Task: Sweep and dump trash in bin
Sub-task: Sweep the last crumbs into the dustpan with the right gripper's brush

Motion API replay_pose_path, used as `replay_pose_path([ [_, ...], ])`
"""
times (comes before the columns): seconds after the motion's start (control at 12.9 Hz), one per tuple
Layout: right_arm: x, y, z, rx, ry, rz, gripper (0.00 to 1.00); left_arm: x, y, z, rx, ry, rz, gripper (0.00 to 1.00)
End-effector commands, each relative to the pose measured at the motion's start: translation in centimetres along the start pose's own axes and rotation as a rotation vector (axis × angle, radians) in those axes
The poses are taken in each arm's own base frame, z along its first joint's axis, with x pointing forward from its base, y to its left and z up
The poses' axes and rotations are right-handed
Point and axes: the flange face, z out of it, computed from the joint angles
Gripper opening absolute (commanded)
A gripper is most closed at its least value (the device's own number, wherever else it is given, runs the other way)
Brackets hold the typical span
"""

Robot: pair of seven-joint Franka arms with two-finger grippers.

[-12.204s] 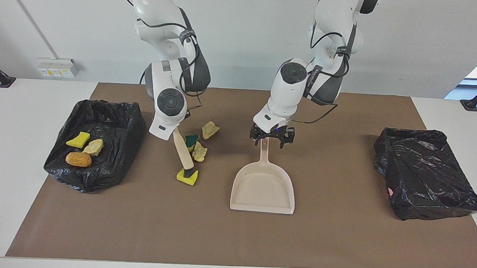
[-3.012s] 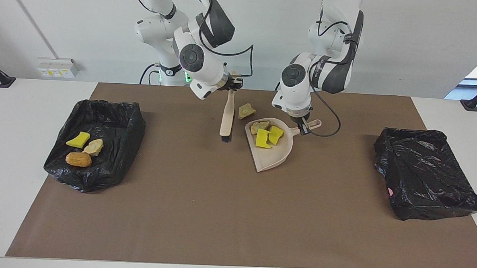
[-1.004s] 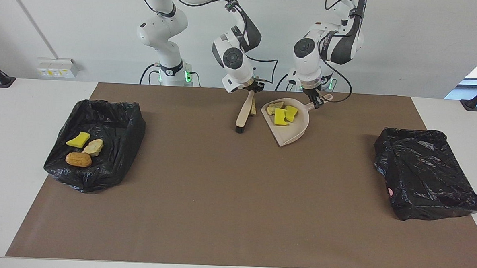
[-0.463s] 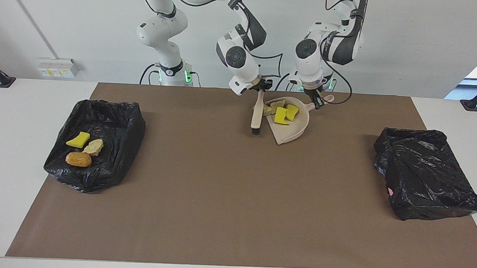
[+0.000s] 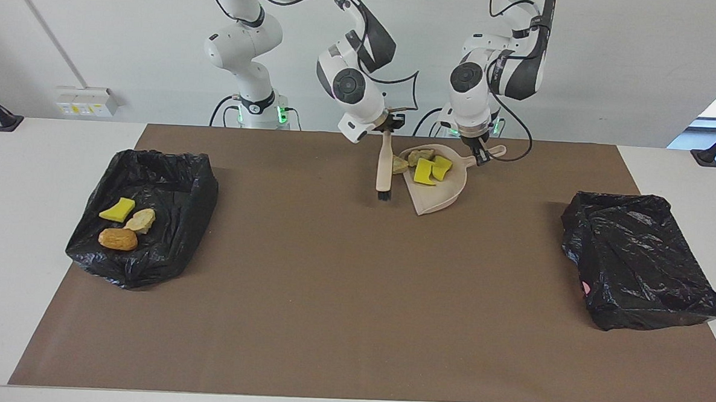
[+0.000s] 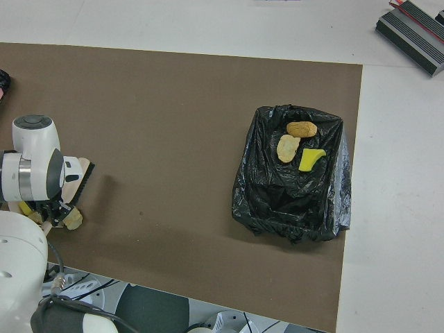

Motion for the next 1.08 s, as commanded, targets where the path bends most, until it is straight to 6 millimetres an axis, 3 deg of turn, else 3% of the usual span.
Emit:
replay_pose_path([
  [0.0, -2.2, 1.9, 0.3, -0.092, -0.039, -0.022, 0.0, -0.1, 0.2, 0.5, -0.003, 0.011, 0.051, 0.0],
  [0.23, -2.6, 1.8, 4.8, -0.152, -0.079, 0.019, 0.0, 0.1, 0.4, 0.4, 0.005, 0.012, 0.056, 0.0],
  [0.77, -1.3, -0.3, 7.3, 0.05, -0.123, -0.006, 0.0, 0.2, 0.0, 0.5, 0.008, 0.026, 0.092, 0.0],
  [1.0, -2.4, -2.8, 8.0, 0.155, -0.126, -0.02, 0.0, 0.3, -0.3, 0.4, 0.009, 0.032, 0.111, 0.0],
])
